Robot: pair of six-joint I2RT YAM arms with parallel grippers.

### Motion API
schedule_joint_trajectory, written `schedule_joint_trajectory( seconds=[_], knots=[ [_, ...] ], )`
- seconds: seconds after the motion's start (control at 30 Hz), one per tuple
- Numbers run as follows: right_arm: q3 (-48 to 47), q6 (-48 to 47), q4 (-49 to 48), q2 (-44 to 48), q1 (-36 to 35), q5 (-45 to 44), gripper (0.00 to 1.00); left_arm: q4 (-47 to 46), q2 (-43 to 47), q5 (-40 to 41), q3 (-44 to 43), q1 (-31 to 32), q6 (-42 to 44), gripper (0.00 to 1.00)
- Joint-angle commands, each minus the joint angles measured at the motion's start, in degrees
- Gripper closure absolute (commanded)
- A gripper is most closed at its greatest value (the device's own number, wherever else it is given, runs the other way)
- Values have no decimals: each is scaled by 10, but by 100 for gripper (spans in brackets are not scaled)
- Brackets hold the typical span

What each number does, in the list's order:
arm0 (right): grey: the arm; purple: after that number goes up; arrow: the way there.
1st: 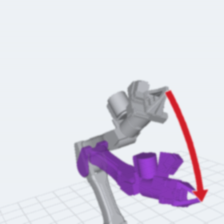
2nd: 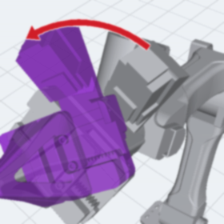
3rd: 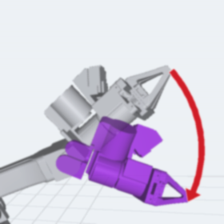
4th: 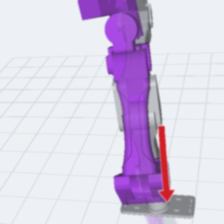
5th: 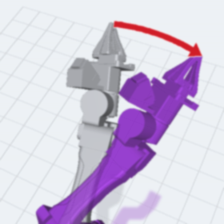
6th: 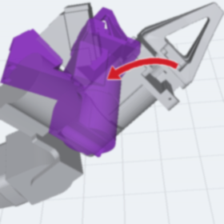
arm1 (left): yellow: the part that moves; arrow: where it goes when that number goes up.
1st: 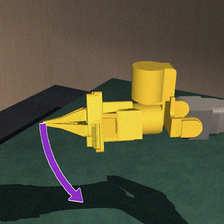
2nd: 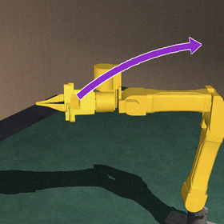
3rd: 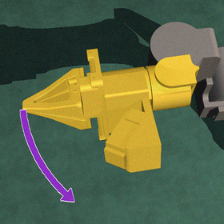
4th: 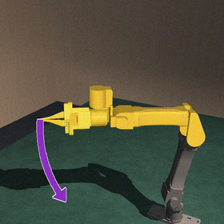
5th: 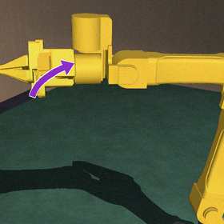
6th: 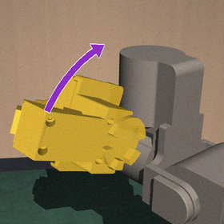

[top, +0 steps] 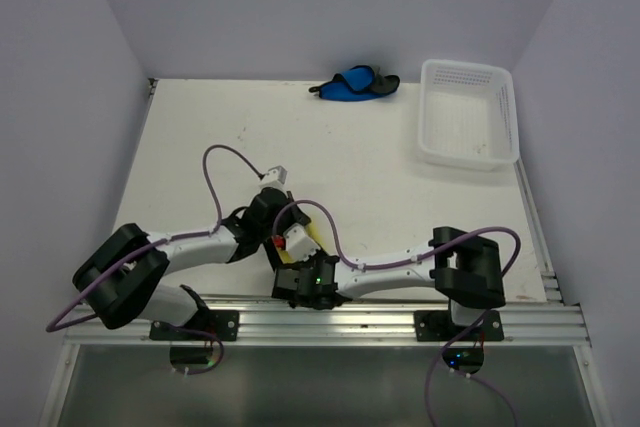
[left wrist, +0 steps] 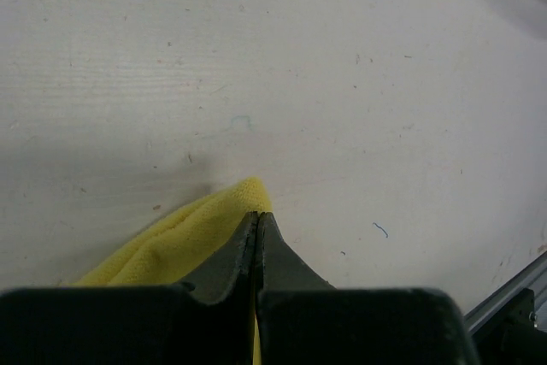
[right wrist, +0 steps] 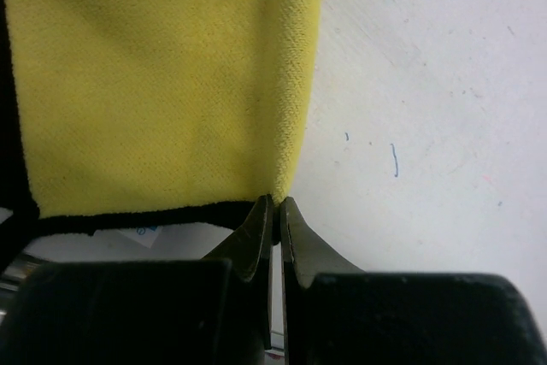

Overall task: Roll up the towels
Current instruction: Roll the towel

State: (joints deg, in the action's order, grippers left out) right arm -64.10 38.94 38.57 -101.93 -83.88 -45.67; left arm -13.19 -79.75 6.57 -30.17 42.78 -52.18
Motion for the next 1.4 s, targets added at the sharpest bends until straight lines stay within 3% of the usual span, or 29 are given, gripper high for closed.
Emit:
schedule_joint_trajectory(
  seconds=[0.0, 0.23, 0.73, 1.0, 1.23, 1.37],
  knots=[
    [-30, -16, 70, -12, -23, -32, 100, -104, 24, 13, 33, -20, -13, 100],
    [-70, -49, 110, -79, -59, -55, 100, -159, 39, -16, 68, -31, -17, 100],
    [-117, -102, 125, -166, -110, -47, 100, -155, 95, 7, 145, -30, -27, 100],
    [-130, -109, 129, -175, -117, -42, 100, -101, 108, 50, 157, -30, -19, 100],
    [-121, -111, 100, -128, -117, -26, 85, -99, 112, 63, 188, -29, -44, 100],
    [-118, -111, 73, -105, -117, -1, 82, -108, 108, 64, 200, -28, -49, 100]
  ],
)
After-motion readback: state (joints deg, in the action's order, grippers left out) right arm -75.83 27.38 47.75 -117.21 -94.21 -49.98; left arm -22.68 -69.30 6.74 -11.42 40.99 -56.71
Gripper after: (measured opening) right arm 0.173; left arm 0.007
